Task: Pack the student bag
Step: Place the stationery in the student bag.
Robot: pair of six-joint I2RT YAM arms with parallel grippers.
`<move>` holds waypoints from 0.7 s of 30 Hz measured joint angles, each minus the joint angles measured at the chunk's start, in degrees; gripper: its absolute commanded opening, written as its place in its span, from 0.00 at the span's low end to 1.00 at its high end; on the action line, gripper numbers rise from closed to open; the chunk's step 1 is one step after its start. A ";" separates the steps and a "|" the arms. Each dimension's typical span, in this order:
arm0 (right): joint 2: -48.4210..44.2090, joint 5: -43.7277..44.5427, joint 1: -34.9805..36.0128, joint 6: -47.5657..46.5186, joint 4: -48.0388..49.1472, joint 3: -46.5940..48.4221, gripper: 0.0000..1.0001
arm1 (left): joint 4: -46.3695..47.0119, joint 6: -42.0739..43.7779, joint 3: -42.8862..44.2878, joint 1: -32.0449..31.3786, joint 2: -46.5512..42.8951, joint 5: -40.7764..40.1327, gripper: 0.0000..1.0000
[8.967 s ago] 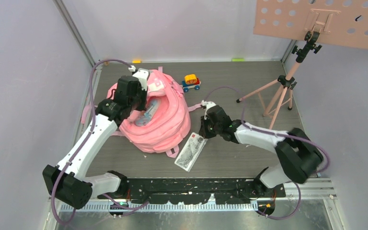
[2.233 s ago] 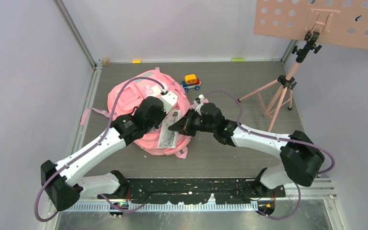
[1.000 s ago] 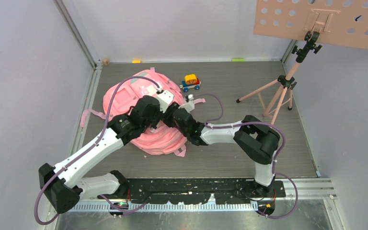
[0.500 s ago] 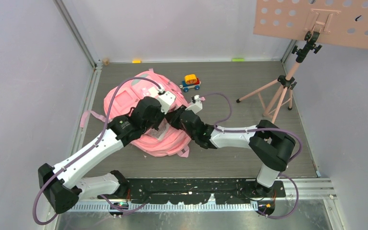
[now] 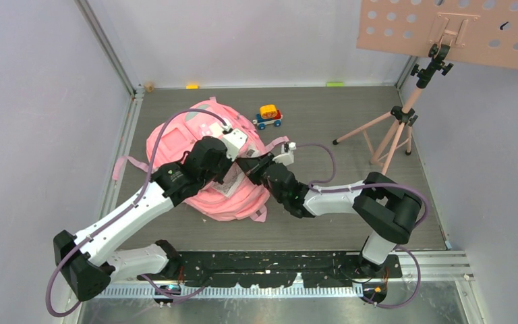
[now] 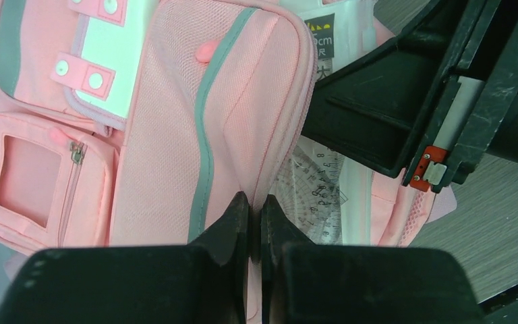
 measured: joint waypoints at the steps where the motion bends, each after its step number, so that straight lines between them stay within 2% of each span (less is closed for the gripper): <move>1: 0.02 0.09 0.00 0.42 1.01 0.02 0.01 | 0.00 -0.13 0.00 0.00 -0.02 -0.02 0.00; 6: 1.11 0.26 -0.02 3.54 6.10 1.44 0.01 | 0.02 -0.44 0.00 0.00 -0.28 -0.09 0.00; 14: 8.90 -0.11 -0.02 7.96 10.84 6.69 0.01 | 0.17 -0.57 0.00 0.04 -0.72 -0.63 0.00; 20: 10.54 -0.28 -0.35 8.57 11.08 8.81 0.01 | 0.37 -0.44 0.00 0.04 -0.72 -1.99 0.00; 21: 10.54 -0.55 -0.57 8.72 10.12 9.31 0.05 | 0.37 -0.37 0.00 0.04 -0.72 -2.25 0.00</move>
